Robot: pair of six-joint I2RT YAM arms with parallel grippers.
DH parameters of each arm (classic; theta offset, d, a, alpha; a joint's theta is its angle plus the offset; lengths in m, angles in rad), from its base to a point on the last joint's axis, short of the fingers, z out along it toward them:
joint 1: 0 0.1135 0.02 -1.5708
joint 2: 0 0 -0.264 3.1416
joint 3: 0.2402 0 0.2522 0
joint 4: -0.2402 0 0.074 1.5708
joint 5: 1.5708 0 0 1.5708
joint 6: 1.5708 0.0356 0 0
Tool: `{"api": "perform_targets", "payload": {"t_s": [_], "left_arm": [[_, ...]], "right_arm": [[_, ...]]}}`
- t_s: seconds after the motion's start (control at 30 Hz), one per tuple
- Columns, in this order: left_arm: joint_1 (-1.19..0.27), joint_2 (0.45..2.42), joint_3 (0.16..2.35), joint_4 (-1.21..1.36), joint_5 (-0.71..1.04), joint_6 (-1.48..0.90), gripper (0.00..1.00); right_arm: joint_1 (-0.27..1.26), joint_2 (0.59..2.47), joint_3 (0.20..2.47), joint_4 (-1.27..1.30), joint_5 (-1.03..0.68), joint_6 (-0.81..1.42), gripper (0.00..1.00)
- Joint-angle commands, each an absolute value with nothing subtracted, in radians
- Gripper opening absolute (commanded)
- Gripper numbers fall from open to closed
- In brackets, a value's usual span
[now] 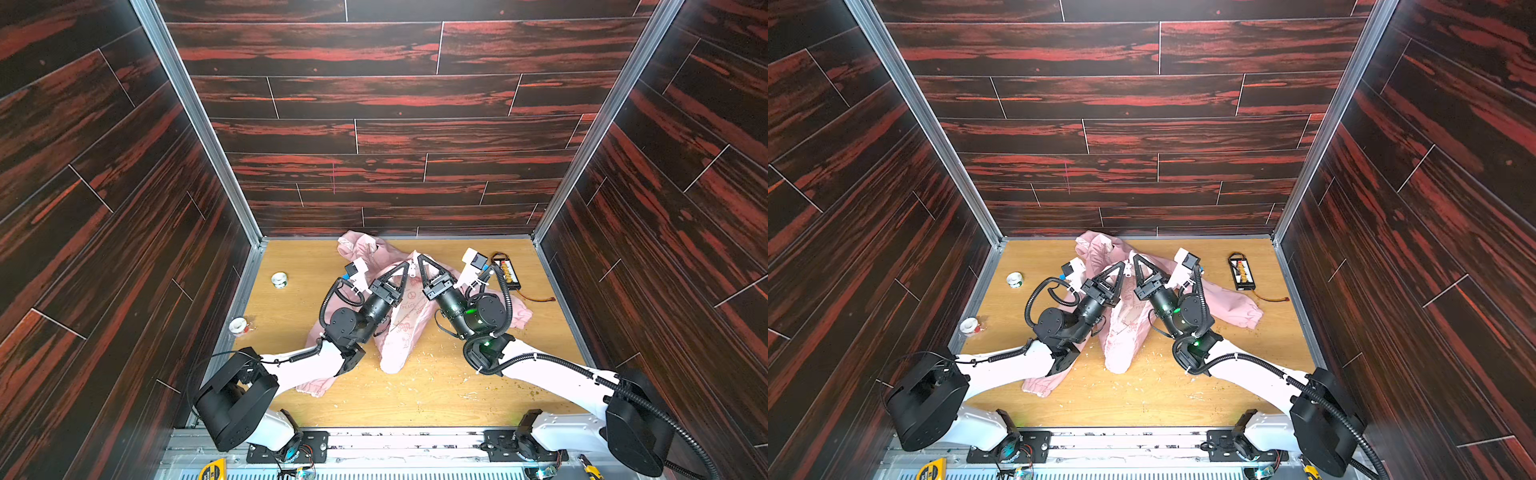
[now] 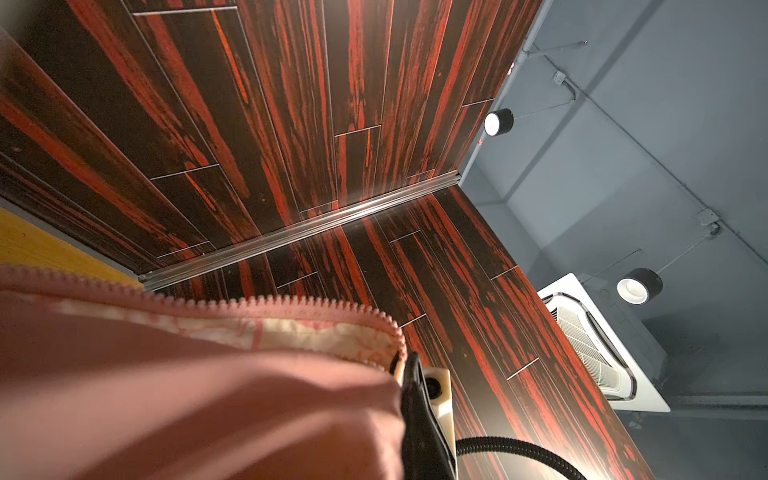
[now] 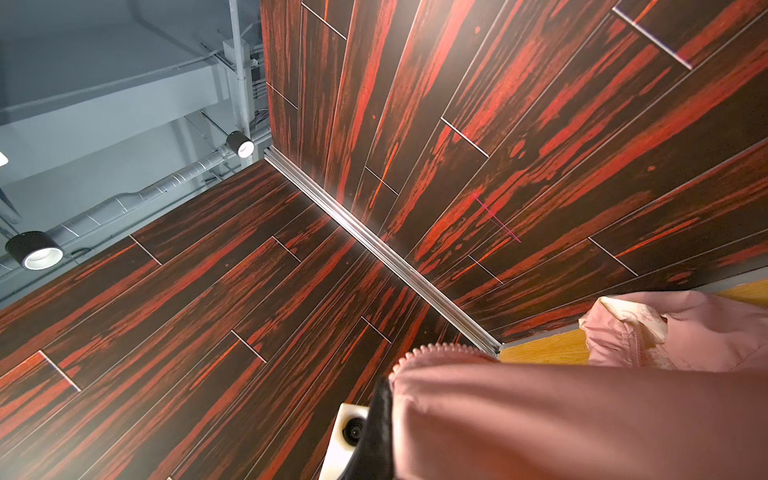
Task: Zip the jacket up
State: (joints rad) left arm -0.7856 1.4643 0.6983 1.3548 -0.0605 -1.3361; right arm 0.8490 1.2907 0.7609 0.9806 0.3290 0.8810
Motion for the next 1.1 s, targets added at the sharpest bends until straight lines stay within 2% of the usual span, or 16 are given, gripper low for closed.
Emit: {"api": "perform_targets", "payload": {"t_s": [0.0, 0.77, 1.07], "left_arm": [[-0.791, 1.439, 0.741, 1.41, -0.05, -1.34, 0.0], [-0.787, 1.46, 0.791, 1.41, -0.017, -1.346, 0.0], [-0.767, 1.508, 0.906, 1.41, 0.054, -1.362, 0.0]], "right_arm": [[0.857, 1.276, 0.767, 1.02, 0.318, 0.89, 0.0], [0.855, 1.188, 0.74, 1.017, 0.342, 0.824, 0.0], [0.762, 1.199, 0.778, 1.119, 0.177, 0.804, 0.0]]}}
